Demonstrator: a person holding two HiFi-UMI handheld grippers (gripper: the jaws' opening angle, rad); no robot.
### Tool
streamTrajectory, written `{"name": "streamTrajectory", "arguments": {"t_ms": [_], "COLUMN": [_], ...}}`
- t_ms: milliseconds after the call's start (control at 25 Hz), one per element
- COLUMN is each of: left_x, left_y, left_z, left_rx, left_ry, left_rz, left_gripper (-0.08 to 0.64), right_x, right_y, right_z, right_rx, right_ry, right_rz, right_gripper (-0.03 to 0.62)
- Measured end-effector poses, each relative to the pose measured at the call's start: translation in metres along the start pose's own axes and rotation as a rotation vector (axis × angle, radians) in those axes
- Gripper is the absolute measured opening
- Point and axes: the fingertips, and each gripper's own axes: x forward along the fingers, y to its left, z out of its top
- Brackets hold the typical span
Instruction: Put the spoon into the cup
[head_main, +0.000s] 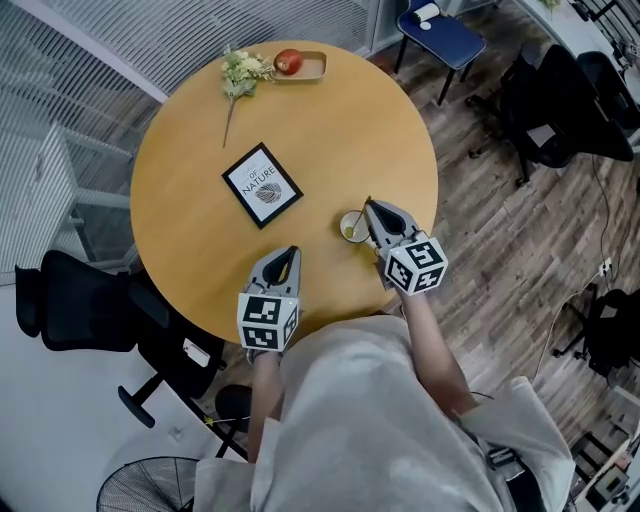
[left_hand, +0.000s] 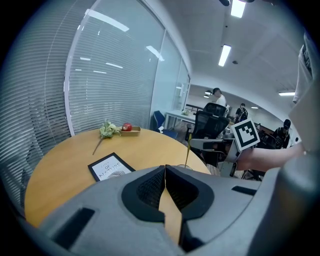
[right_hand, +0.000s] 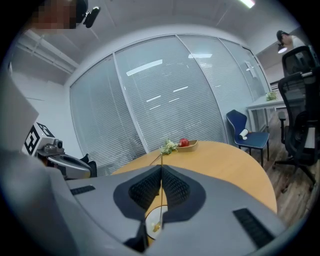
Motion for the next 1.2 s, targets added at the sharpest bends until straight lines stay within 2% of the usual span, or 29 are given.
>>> {"name": "streamTrajectory", "arguments": {"t_ms": [640, 1200], "left_x": [0.013, 0.020], "left_y": [-0.014, -0.015], "left_z": [-0.005, -0.005], "left_rx": [0.023, 0.015], "left_ry": [0.031, 0.040], "left_rz": [-0.035, -0.040], "left_gripper": [0.009, 0.009], "right_x": [-0.007, 0.001], "right_y": [-0.007, -0.011], "right_z": [-0.021, -0.044], "right_rx": [0.013, -0.029], "right_ry": [0.046, 0.121], "right_rz": [0.005, 0.007], "right_gripper": [0.003, 0.006]}}
